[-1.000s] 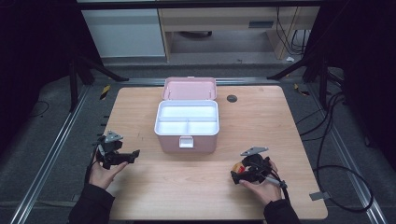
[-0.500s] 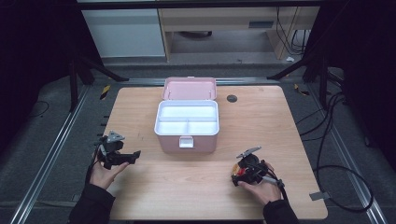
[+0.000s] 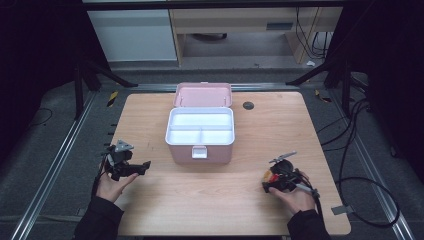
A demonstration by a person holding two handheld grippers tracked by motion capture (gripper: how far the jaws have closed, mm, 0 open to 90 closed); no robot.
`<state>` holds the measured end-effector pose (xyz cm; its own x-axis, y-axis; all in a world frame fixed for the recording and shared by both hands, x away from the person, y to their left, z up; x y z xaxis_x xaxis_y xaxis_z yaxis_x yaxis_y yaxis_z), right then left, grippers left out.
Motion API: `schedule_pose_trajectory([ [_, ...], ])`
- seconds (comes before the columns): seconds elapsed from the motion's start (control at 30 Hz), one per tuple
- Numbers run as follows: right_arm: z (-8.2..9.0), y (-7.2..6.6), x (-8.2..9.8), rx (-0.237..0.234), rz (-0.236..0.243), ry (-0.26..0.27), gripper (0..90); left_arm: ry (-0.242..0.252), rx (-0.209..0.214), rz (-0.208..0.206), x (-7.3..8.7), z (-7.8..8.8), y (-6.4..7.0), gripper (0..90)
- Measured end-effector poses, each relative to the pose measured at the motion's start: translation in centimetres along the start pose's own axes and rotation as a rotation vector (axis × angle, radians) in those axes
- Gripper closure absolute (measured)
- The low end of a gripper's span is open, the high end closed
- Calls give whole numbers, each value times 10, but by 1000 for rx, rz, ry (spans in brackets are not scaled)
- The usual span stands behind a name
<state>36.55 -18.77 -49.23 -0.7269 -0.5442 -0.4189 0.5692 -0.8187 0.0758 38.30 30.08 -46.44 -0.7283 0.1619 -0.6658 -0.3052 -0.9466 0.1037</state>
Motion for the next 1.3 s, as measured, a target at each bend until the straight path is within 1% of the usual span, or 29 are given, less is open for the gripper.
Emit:
schedule_pose_trajectory([
  [0.03,1,7,4,8,-24,-1,207,-2,1,0,0,0,0,197],
  [0.07,2,20,11,16,-59,-7,207,-7,1,-5,0,0,0,197],
  [0.13,1,23,13,19,-67,-10,207,-8,1,-8,1,0,0,198],
  [0.2,-1,26,15,15,-72,-18,206,-4,4,-1,0,0,0,198],
  [0.23,-5,26,16,24,-61,-26,206,-4,5,-3,0,0,-1,202],
  [0.3,-6,26,17,26,-58,-30,206,-5,6,-2,0,1,-2,202],
  [0.43,-6,26,17,26,-56,-17,200,-1,11,3,-1,3,-2,204],
  [0.47,-6,26,18,31,-56,-13,191,-2,12,0,-2,3,-1,205],
  [0.5,-4,26,17,44,-53,-5,157,8,11,2,-5,6,-2,206],
  [0.53,-4,26,17,44,-53,-5,157,8,11,2,-5,6,-2,208],
  [0.57,1,27,14,56,-60,24,152,16,17,12,-6,8,-2,213],
  [0.6,1,27,14,56,-60,24,152,21,25,17,-8,10,-3,213],
  [0.63,8,28,9,64,-65,65,151,20,27,17,-13,14,-4,224],
  [0.67,8,28,9,64,-65,65,151,20,27,17,-13,14,-4,226],
  [0.7,16,28,3,67,-63,112,155,28,21,12,-15,16,-3,231],
  [0.73,16,28,3,67,-63,112,155,35,22,12,-18,19,-3,231],
  [0.83,25,27,-10,71,-61,165,167,55,34,13,-28,24,-1,238],
  [0.9,32,25,-23,73,-48,205,175,70,56,20,-37,26,2,240],
  [0.93,35,23,-28,78,-44,221,184,88,67,24,-43,27,5,240],
  [1.0,42,20,-40,87,-32,273,201,103,81,19,-52,28,9,243],
  [1.03,48,16,-54,79,-33,336,217,114,86,17,-57,27,11,252],
  [1.07,48,16,-54,79,-33,336,217,119,96,17,-61,27,13,252],
  [1.1,51,14,-61,71,-36,362,225,126,107,18,-66,25,16,258],
  [1.13,55,10,-75,58,-39,413,242,142,123,27,-73,23,21,266],
  [1.17,55,10,-75,58,-39,413,242,142,123,27,-73,23,21,272],
  [1.2,56,7,-82,49,-38,433,247,145,130,28,-76,21,23,272],
  [1.23,57,5,-90,45,-36,452,255,143,135,25,-80,19,26,276],
  [1.27,57,-1,-104,27,-28,481,264,144,138,22,-83,17,29,290],
  [1.3,56,-4,-111,19,-25,493,268,141,144,18,-88,10,35,295],
])
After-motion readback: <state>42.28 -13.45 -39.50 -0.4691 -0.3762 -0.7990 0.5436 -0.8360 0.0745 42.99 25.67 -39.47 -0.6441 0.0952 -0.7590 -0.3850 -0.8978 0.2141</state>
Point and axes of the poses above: each handheld gripper's, and its own axes: z roughly backward along the jaws, x roughly out of its underside, y roughly to its right, the point moved 2 cm from there along -z, roughly forward along the jaws, and after that the axes turned 9 degrees about z, right-handed, at the moved point
